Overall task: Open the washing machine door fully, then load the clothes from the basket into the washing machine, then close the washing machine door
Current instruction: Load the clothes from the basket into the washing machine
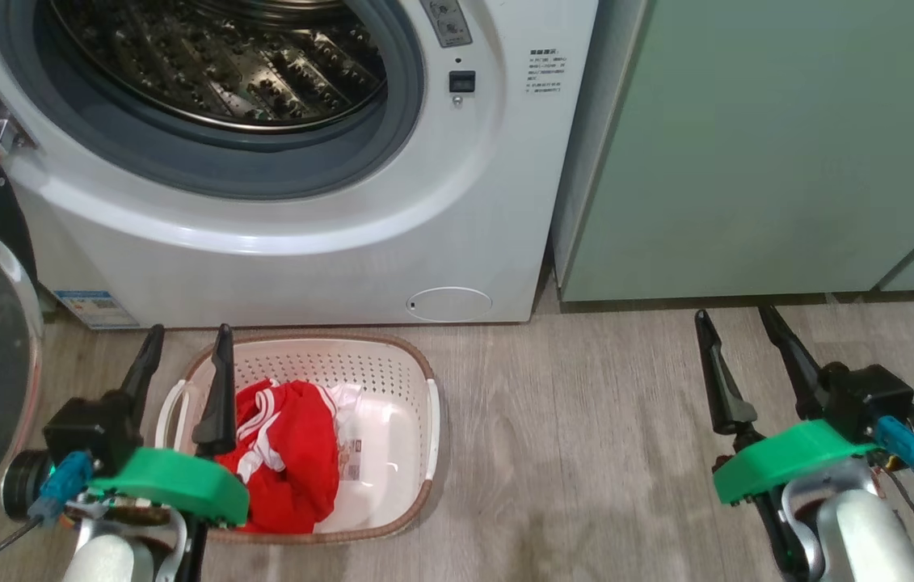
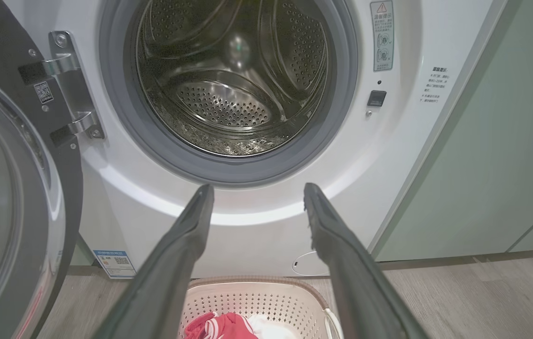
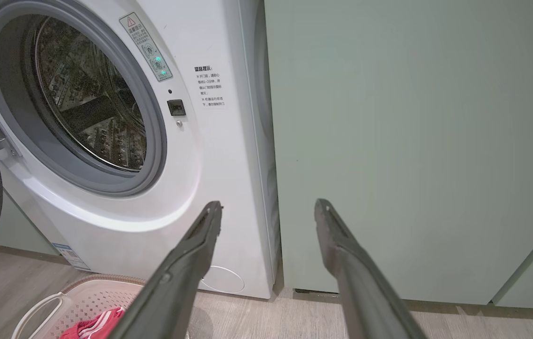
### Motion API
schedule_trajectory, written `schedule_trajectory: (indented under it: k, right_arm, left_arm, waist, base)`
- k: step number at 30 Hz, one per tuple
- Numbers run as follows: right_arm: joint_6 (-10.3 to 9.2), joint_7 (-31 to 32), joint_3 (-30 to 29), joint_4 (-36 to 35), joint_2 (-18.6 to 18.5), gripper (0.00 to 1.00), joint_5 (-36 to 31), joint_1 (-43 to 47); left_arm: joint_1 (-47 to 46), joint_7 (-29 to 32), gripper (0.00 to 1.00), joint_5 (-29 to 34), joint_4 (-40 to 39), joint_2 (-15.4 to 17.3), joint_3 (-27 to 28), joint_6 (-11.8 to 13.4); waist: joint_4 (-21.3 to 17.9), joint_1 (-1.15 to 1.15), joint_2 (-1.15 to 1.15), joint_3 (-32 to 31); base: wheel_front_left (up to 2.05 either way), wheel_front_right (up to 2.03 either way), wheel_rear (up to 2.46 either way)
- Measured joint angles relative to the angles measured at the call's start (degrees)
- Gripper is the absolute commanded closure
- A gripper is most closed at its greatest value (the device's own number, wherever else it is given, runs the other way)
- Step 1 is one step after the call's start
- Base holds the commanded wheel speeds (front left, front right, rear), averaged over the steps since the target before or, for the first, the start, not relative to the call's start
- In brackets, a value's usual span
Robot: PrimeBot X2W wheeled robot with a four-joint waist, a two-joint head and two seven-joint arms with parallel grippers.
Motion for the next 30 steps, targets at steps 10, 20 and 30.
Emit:
schedule_trajectory:
  k: [10, 20, 30]
  right_arm:
    - [0.0, 0.0, -0.1, -0.4, 0.0, 0.0, 0.0, 0.0]
    - [0.0, 0.3, 0.1, -1.7, 0.0, 0.0, 0.0, -0.4]
    - [0.0, 0.1, 1.8, -3.3, 0.0, 0.0, 0.0, -5.9]
  left_arm:
    - [-0.2, -0.5, 0.0, 0.0, 0.0, 0.2, -0.4, 0.5]
    - [-4.8, 1.0, 0.0, 0.5, 4.5, 0.2, -3.4, -0.2]
    - [-16.6, 3.2, 0.0, 0.0, 19.0, -0.2, -6.0, -3.4]
  waist:
    - [0.2, 0.0, 0.0, 1.1]
    - [0.1, 0.0, 0.0, 4.3]
    - [-1.0, 0.01, 0.0, 12.3]
  base:
    - [0.0, 0.0, 0.0]
    - [0.0, 0.0, 0.0]
    - [0.0, 0.0, 0.0]
